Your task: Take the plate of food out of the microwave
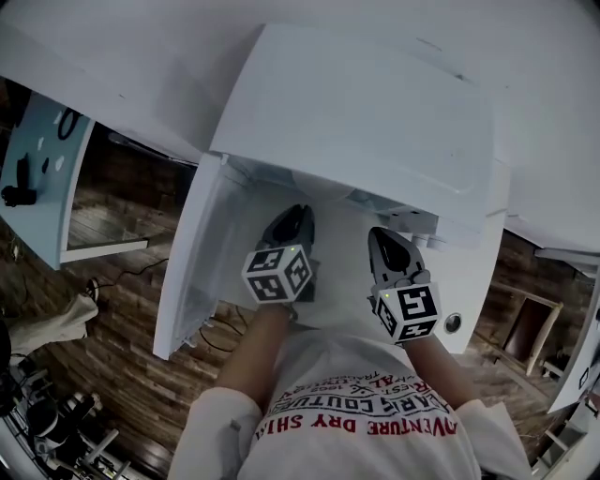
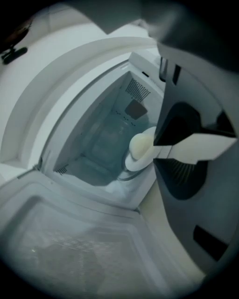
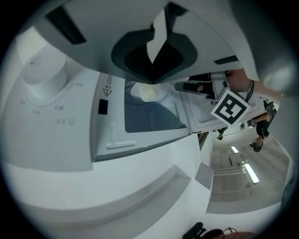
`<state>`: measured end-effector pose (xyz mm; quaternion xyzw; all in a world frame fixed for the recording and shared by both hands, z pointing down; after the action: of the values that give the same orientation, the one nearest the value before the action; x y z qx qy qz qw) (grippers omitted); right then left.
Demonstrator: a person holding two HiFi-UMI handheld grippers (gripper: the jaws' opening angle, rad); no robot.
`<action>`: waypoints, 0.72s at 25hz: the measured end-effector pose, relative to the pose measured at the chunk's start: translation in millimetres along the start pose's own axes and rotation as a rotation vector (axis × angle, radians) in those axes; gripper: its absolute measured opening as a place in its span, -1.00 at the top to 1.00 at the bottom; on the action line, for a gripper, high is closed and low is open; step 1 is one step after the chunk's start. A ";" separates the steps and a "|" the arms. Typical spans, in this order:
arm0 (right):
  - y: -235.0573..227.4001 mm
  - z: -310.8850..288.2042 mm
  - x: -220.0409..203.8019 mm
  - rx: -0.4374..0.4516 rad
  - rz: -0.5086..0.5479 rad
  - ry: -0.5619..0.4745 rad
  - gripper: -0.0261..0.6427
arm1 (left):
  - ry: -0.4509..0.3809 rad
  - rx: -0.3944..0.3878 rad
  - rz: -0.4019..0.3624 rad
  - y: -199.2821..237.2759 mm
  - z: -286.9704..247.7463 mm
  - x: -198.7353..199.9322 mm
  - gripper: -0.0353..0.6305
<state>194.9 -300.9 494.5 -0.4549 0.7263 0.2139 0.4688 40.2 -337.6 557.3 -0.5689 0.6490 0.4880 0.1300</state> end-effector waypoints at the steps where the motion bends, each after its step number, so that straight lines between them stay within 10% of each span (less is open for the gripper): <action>1: -0.5 -1.8 -2.1 -0.002 0.002 0.007 0.89 | 0.009 -0.016 0.058 3.2 -4.9 0.1 0.62; 18: -8.0 -10.7 -19.2 -0.021 -0.002 0.076 0.89 | 0.071 -0.102 0.697 20.2 -52.5 -2.2 0.56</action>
<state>199.4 -303.9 517.2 -0.4683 0.7408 0.2038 0.4364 43.7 -379.8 594.4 -0.3356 0.7830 0.5148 -0.0959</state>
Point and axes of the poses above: the fingertips, and each gripper's own axes: z backward along the fingers, y to its left, x out of its top, the point moved 3 cm from there along z, backward along the fingers, and after that the axes turned 1 degree about x, right-handed, at the moved point
